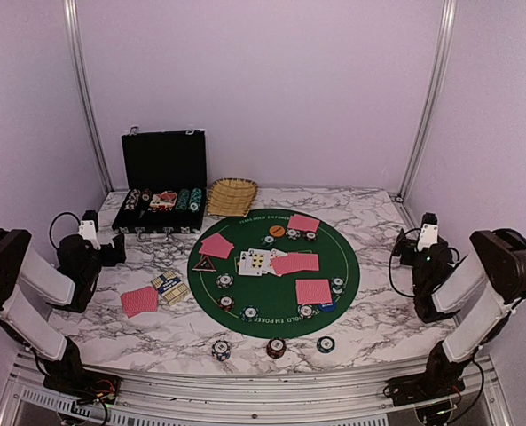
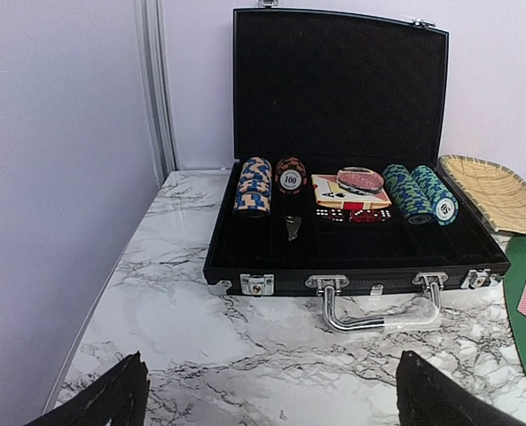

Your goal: Distribute texas hold em gaming equipment

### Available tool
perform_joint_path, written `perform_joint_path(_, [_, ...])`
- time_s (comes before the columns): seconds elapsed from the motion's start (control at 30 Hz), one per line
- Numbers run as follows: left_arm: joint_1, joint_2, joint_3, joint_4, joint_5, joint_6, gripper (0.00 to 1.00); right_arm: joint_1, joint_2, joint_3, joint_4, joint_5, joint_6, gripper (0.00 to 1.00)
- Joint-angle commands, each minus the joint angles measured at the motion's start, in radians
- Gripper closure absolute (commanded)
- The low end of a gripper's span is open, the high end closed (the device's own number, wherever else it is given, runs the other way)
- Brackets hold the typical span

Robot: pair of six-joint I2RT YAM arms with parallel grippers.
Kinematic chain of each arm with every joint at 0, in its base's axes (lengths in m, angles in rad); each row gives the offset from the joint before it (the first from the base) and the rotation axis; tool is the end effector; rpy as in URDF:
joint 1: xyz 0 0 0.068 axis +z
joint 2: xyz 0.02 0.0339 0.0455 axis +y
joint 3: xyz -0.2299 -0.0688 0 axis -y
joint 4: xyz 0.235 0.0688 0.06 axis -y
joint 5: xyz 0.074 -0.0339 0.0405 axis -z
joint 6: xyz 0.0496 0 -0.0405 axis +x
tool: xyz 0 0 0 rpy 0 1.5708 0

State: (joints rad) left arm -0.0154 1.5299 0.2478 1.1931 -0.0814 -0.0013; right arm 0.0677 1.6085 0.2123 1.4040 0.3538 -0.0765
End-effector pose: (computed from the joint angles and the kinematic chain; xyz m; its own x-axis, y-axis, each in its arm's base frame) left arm 0.2580 0.0001 0.1240 -0.0888 0.0001 -0.9961 -0.0657 0.9978 0.0059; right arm 0.2497 -0.0003 0.1232 -0.0138 -0.0728 -0.9973 0.2820 0.9566 -0.0737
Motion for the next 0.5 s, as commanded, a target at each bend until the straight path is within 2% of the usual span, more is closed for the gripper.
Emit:
perform_joint_path(0.0, [0.0,-0.001,0.013,0.038,-0.015,-0.01,0.01,-0.007,-0.003,0.006,0.011,-0.011,0.022,0.01])
perform_joint_path(0.47, [-0.001,-0.001,0.013,0.037,-0.016,-0.009,0.01,0.001,-0.002,0.012,0.004,0.003,0.017,0.01])
